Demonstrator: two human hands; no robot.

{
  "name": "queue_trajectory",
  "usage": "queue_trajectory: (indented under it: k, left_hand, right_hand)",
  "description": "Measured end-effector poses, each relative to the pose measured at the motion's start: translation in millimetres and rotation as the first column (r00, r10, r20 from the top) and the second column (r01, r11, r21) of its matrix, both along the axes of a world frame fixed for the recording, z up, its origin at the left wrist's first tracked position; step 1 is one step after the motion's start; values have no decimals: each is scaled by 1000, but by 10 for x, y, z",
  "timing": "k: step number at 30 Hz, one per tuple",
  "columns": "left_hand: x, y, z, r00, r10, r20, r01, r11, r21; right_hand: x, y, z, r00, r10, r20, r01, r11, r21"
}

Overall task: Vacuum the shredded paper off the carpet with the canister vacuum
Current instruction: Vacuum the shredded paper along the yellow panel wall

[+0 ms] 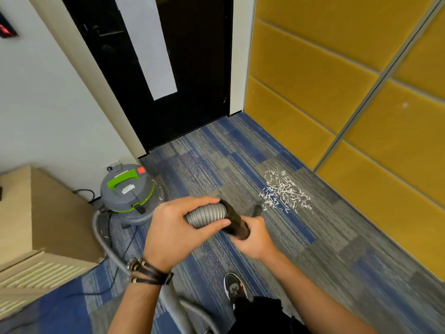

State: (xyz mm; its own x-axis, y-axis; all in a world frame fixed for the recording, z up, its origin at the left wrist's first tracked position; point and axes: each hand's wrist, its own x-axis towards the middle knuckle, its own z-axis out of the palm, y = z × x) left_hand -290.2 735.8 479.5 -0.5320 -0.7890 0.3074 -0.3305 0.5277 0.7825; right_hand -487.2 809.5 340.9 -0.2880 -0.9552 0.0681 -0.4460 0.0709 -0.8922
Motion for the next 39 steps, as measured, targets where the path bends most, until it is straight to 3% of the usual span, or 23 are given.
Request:
queue_trajectory:
  k: [5, 13, 24, 33, 39]
  left_hand:
    - [139, 75, 25, 1000, -13, -22, 12, 1000, -12]
    - [187, 166, -96, 995, -64, -77, 73, 990, 119]
    - [52, 135, -125, 998, 7, -54, -7, 1000, 10]
    - [-196, 59, -242, 999, -21, -46, 26, 993, 118]
    - [-359, -23, -140, 999, 12, -50, -11, 1000, 6]
  right_hand:
    - [170, -1, 73, 999, 39, 22, -40, 999, 34]
    - [89, 320, 37, 998, 55, -42, -50, 994, 97]
    - [-76, 171, -60, 993, 23, -119, -10, 994, 108]
    - [-363, 126, -196, 992, 47, -116, -30, 990, 140]
    - [-476, 34, -99, 995, 2, -99, 8, 996, 94]
